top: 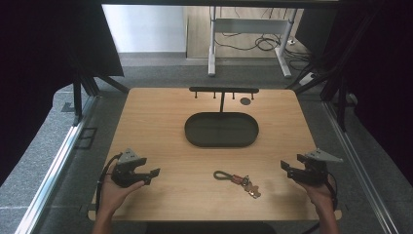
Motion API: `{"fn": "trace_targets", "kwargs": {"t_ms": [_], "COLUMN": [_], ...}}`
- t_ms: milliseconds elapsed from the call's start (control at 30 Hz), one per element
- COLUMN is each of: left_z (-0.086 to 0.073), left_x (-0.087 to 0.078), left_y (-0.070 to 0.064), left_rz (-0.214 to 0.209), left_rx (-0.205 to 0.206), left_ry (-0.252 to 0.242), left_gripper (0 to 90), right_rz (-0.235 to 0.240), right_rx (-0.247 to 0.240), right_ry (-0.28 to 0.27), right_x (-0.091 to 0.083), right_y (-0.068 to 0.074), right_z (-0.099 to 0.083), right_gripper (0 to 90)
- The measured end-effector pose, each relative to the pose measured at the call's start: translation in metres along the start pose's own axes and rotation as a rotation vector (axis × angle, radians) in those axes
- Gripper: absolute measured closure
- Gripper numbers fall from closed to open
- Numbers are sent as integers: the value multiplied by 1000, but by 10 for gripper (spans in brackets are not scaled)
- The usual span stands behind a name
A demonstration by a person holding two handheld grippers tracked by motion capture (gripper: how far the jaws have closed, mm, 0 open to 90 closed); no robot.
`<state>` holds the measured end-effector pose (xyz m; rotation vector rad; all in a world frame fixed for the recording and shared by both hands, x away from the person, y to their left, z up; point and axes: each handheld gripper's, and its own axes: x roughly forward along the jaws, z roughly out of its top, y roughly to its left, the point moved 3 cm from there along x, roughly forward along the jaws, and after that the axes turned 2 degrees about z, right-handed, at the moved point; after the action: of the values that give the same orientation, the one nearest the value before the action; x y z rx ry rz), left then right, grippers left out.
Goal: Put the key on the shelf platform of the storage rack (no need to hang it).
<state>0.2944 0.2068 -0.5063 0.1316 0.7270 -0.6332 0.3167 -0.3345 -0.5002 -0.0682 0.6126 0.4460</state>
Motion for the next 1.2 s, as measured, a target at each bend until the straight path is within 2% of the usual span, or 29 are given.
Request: {"fn": "trace_targets", "kwargs": {"t_ms": [200,567,700,733,767,800,1067,1200], "left_z": [0,0,1,3,3,4,6,6], "left_x": [-3,-7,-13,-15,-15,-15,-6,-7], "left_y": [-3,-1,-3,-4,-4,-5,-6,-9], "left_rz": [-20,-16,-21,-37,-37,-41,-56,-66], "left_rx": [21,39,45,48,48,45,60,65], "left_ry": [3,1,-10,-18,-18,-20,16,11], "left_gripper": [288,287,288,289,289,289,292,294], "right_rz": [19,14,21,43,43,49,104,156], "right_rx": [-8,-7,-39,-56,-56,-76,-140,-193], "right_ry": [-2,22,24,30,30,35,107,164], "right_x": [-9,-7,-12,-13,-13,-11,1,9], "right_y": [-3,-1,1,5,5,8,18,33], "right_z": [1,1,7,11,11,14,24,29], "right_gripper": [291,310,338,351,351,358,365,364]}}
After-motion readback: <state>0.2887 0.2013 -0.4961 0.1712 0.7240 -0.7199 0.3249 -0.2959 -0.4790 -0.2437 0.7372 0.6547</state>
